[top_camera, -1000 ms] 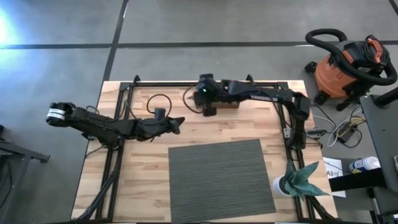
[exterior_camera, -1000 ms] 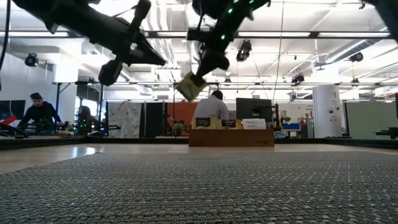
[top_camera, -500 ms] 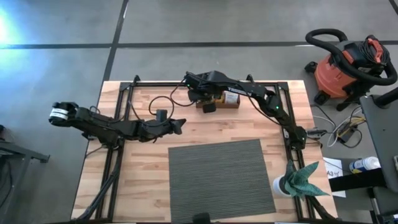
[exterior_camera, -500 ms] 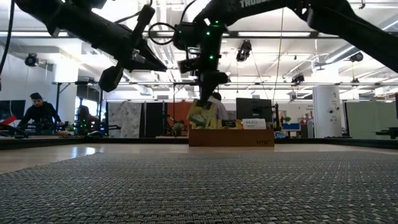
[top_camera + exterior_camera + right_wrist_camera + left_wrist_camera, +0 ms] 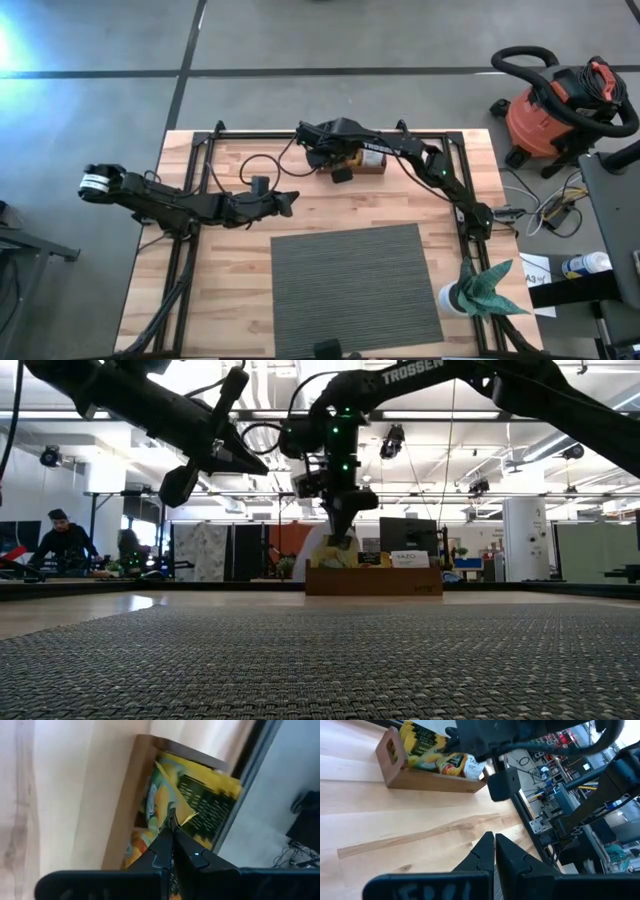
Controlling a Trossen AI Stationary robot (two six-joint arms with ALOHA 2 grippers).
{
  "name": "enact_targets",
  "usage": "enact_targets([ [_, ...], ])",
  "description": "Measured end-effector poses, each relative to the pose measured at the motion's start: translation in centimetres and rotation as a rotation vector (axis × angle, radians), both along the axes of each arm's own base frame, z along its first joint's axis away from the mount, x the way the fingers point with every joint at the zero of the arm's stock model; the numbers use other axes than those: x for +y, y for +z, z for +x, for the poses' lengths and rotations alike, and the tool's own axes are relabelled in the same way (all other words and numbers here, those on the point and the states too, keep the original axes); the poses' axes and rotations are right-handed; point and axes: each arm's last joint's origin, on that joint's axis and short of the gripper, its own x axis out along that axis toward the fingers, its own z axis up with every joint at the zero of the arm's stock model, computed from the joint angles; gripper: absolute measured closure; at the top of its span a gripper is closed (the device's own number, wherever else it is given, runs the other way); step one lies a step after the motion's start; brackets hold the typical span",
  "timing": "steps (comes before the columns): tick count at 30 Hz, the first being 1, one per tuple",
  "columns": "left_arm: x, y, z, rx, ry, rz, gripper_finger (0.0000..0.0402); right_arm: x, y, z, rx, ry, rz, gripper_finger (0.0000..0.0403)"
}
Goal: Pick & Place Tea
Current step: Put the yellow tea bag into the left section of the wooden organizer
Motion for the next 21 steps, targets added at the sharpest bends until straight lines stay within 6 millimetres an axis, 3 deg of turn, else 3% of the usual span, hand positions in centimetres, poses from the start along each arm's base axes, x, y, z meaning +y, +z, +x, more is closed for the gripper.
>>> enact_targets([
  [10,0.0,0.0,0.0,0.014,-0.007,0.023,0.0391,0.0,-1.9,-0.2,0.048,0.005,-0.016,0.0394],
  [21,-0.1,0.0,0.0,0.025,-0.044,0.032,0.0391,-0.1,-2.7,0.5,-0.032,-0.037,-0.051,0.0385],
])
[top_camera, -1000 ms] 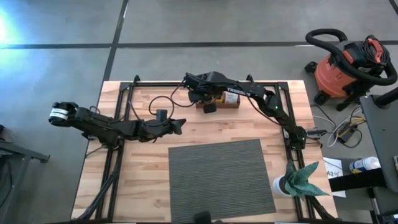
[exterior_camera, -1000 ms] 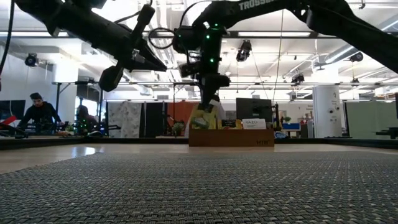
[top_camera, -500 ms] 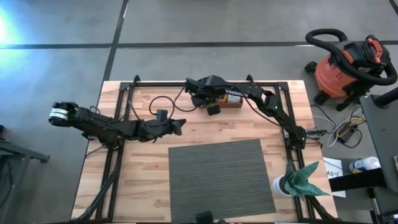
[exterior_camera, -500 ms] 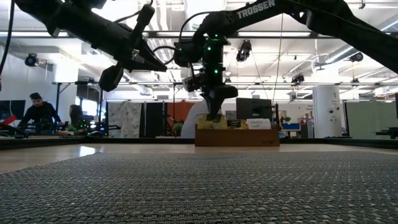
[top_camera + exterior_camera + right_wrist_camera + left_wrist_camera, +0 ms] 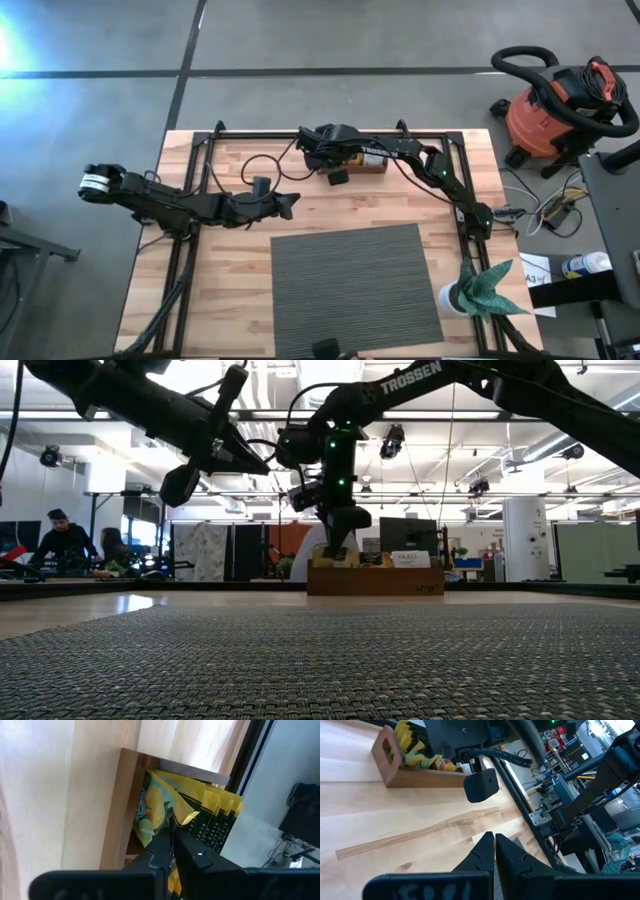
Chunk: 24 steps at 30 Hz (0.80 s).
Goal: Pick & Place Tea
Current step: Put the yellow tea bag into the left section of the wooden organizer, then return to Home Position
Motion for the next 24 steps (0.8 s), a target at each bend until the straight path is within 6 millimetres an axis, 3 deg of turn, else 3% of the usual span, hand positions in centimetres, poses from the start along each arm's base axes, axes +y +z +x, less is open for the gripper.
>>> enact_targets([
  [15,0.0,0.0,0.0,0.007,-0.009,0.011,0.0390,0.8,0.1,0.7,-0.041,0.018,-0.011,0.0297],
  [24,-0.1,0.0,0.0,0.009,-0.025,0.011,0.0391,1.7,1.2,1.4,-0.094,0.035,-0.019,0.0300],
])
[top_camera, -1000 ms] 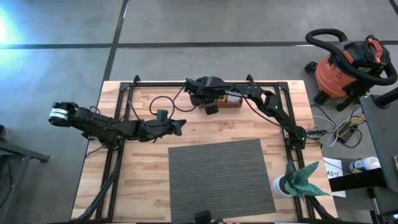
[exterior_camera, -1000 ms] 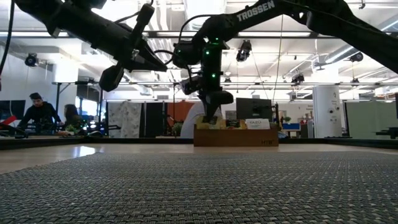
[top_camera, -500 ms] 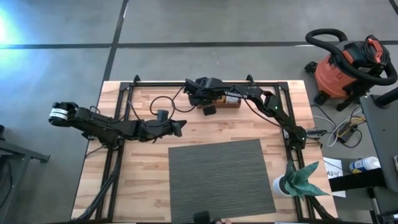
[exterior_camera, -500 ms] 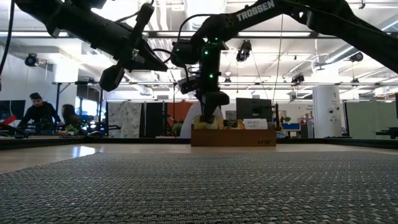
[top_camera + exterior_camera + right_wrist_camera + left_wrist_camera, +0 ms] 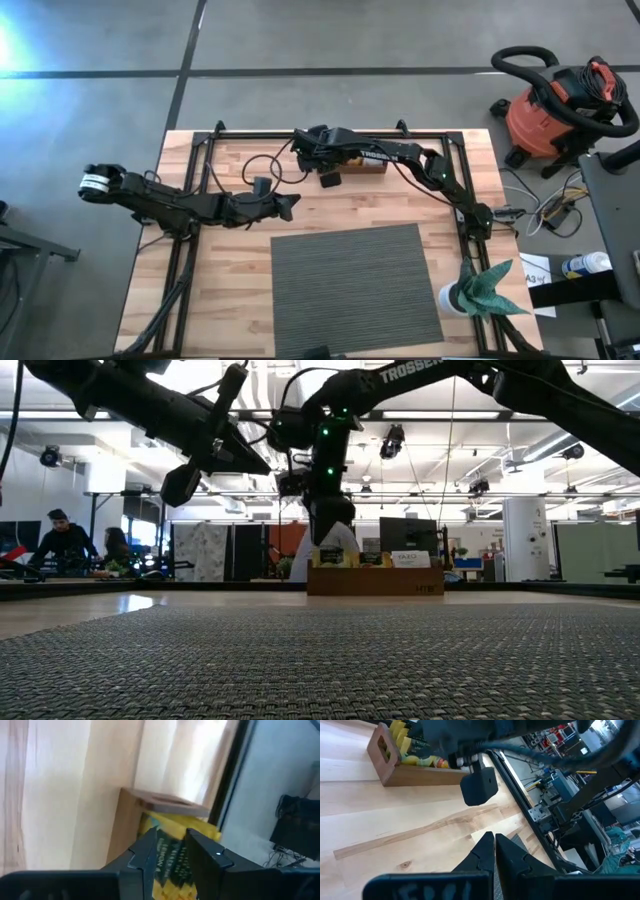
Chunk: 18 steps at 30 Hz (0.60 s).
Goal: Pick & Place Tea
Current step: Return to Home Position
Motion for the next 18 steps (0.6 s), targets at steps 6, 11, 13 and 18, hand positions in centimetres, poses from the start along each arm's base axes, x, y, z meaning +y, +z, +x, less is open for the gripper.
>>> enact_targets([
  [6,0.0,0.2,-0.1,-0.009,-0.001,-0.001,0.0390,0.1,2.3,0.1,-0.109,-0.059,0.032,0.0312],
  [11,0.0,0.6,-0.3,-0.015,-0.010,0.019,0.0391,0.7,6.2,-1.0,-0.293,-0.101,0.234,0.0324],
  [13,0.1,0.9,-0.5,-0.013,-0.018,0.045,0.0390,1.1,7.4,-1.6,-0.340,-0.122,0.295,0.0330],
  [18,0.4,1.7,-1.0,-0.024,-0.018,0.091,0.0390,1.9,9.7,-4.1,-0.394,-0.148,0.357,0.0345],
])
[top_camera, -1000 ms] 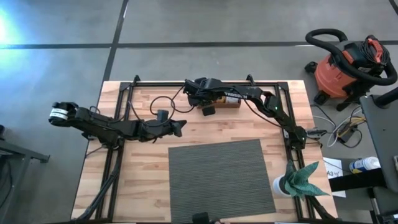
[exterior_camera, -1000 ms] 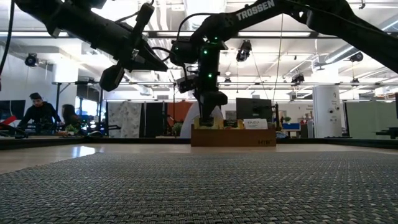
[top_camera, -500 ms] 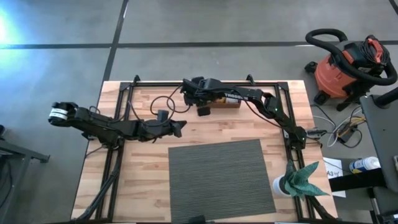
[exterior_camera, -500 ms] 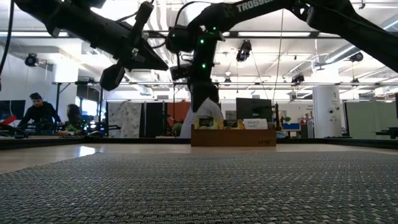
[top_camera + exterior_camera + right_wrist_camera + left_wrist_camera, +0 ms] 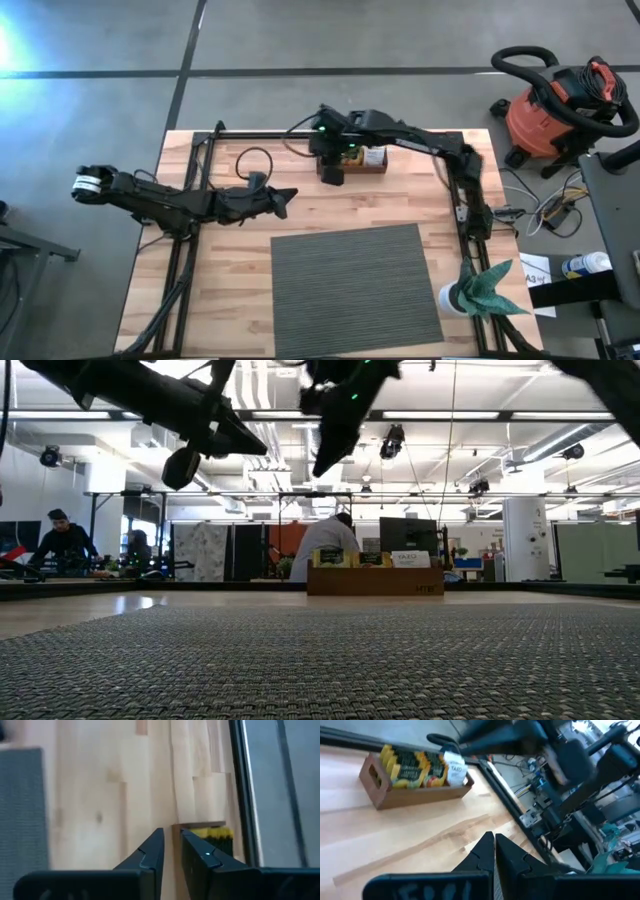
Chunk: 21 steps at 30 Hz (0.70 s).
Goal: Pick & Place Tea
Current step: Return to Home Position
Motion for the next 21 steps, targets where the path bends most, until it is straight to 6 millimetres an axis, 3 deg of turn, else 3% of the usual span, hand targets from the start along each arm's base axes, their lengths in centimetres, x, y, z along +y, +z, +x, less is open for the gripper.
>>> enact_targets([
  [4,0.5,0.7,-0.5,-0.017,0.014,0.029,0.0391,1.2,0.7,-3.1,-0.096,-0.041,0.057,0.0354],
  [11,1.7,1.7,-1.3,-0.018,0.044,0.099,0.0390,4.2,-1.0,-10.1,-0.283,-0.207,0.160,0.0360],
  [21,3.9,2.4,-1.8,-0.026,-0.104,0.132,0.0390,7.5,-0.9,-19.9,-0.626,-0.370,0.315,0.0360],
])
